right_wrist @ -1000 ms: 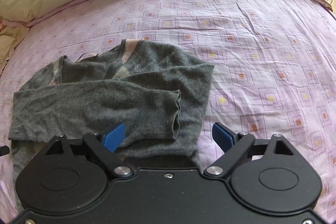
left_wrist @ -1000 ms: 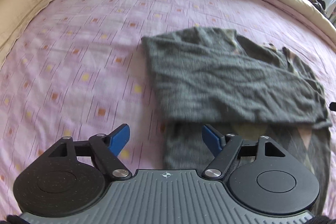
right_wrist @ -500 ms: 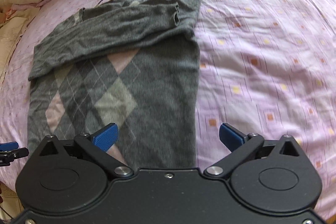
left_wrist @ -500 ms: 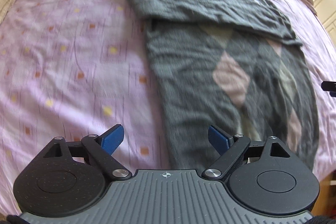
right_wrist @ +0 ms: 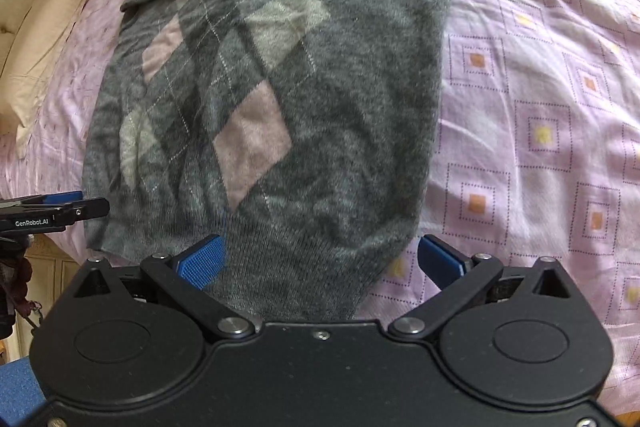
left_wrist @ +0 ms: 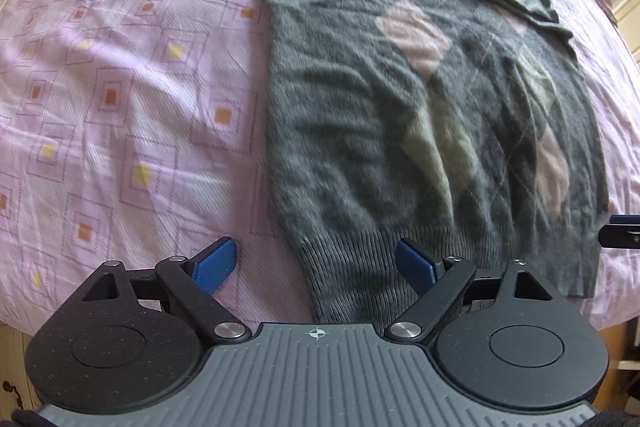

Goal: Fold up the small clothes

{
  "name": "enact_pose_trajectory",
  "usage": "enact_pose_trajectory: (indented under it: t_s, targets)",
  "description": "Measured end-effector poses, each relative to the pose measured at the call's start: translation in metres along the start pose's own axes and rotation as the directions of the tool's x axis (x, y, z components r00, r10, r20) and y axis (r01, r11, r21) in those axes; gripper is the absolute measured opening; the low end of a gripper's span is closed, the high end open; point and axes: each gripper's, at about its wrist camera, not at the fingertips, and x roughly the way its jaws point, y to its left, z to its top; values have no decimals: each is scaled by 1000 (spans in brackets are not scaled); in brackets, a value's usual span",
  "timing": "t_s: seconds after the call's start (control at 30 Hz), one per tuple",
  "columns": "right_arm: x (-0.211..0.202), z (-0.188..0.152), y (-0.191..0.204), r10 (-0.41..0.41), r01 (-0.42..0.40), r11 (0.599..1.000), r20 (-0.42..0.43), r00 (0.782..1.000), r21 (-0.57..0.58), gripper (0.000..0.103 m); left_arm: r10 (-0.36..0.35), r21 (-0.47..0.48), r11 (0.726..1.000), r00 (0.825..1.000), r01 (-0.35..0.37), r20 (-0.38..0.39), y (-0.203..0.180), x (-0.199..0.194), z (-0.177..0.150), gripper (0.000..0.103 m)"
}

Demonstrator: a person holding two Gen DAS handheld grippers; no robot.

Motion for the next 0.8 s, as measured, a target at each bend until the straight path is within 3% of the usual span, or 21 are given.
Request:
enact_pose_trajectory:
  t_s: [0.17,0.33,0.47,0.57,0.63,0.8]
  targets:
    - [10,-13,-1,39,-39,999,-10,999,-15,103,40,25,999,998,-41,37,-11,3,-12,86]
    - [5,-21,-5,56,-54,998,54,997,-34,103,74,67,995,996,-78,58,-20,4,-18,87]
    - [-2,-28,-15,95,-95,995,98,991,-1,103,78,52,995,994,-82,82,-21,4,-21,88]
    - [-3,-30,-12,103,-100,994,85,991,-31,103,76,76,994,995,-81,72,-24,3,-20,85]
    - [-2,-32,-9,112,-108,993,76,991,-56,99,62,78,995,995,-67,73,-24,-1,-20,72]
    - [-4,-38,-13,135,-133,991,99,986,-21,77,29,81,996,996,-36,78,-25,-4,-24,63]
